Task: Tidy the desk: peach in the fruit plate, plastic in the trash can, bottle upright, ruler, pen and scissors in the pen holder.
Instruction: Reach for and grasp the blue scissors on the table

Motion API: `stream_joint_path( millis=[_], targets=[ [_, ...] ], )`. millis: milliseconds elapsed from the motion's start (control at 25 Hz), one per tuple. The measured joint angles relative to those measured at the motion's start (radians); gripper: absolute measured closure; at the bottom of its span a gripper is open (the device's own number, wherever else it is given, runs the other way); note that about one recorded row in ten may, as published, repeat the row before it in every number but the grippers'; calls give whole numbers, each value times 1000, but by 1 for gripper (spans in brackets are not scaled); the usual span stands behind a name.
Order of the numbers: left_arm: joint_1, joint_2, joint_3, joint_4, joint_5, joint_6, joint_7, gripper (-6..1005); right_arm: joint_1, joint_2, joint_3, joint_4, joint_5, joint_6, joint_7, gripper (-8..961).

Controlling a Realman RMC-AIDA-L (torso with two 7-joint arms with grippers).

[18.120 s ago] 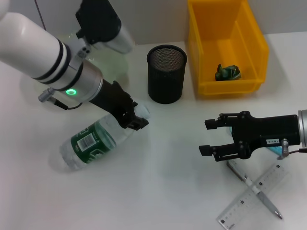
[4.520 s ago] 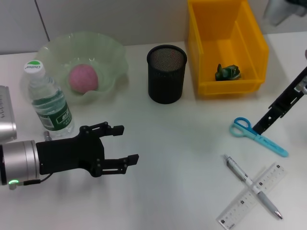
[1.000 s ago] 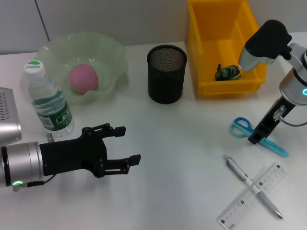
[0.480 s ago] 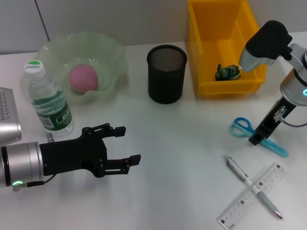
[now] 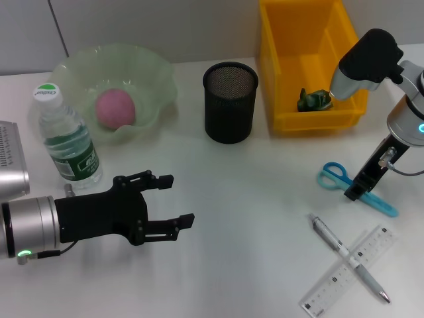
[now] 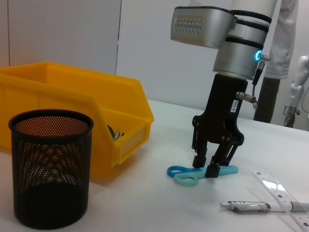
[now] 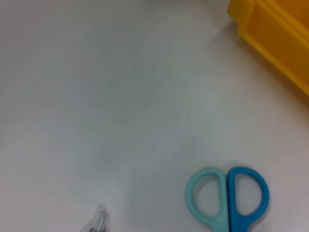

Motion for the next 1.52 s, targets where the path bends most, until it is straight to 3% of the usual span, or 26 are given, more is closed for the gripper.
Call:
stream_joint_path(
  millis=[1520],
  targets=[
    [-5,0,-1,0,-2,-12,0,138,0,2,1,1,-9,-1,0,658]
  ],
)
